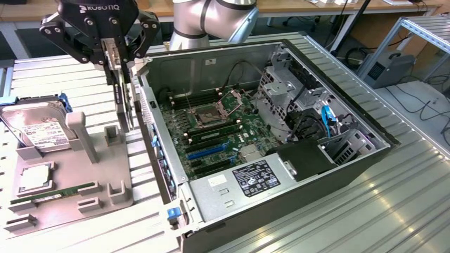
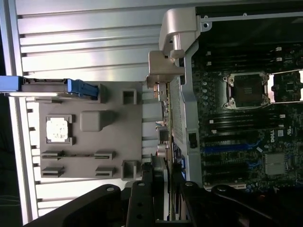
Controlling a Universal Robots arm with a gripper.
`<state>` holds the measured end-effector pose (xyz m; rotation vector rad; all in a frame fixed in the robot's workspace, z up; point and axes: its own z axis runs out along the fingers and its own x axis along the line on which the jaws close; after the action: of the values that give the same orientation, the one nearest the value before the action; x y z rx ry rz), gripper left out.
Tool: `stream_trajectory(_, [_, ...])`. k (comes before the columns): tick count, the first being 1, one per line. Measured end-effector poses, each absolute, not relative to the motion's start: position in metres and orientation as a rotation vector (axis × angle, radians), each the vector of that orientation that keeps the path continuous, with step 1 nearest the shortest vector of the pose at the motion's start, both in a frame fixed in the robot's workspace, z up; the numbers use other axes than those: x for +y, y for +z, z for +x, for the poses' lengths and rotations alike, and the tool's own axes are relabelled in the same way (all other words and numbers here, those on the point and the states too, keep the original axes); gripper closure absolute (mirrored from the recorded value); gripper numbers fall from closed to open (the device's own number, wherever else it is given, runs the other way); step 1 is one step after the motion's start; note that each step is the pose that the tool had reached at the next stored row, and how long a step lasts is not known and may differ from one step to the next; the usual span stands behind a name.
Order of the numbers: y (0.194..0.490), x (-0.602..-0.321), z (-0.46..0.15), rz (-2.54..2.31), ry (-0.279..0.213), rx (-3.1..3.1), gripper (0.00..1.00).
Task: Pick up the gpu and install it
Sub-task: 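Pick up the gpu and move the gpu toward the slot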
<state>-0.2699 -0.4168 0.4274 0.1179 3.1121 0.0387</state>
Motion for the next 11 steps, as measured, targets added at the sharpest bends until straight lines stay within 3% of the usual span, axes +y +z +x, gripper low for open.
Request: stream_trajectory(11, [0.426, -0.421, -0.250, 0.118, 0.034, 3.112, 0.73])
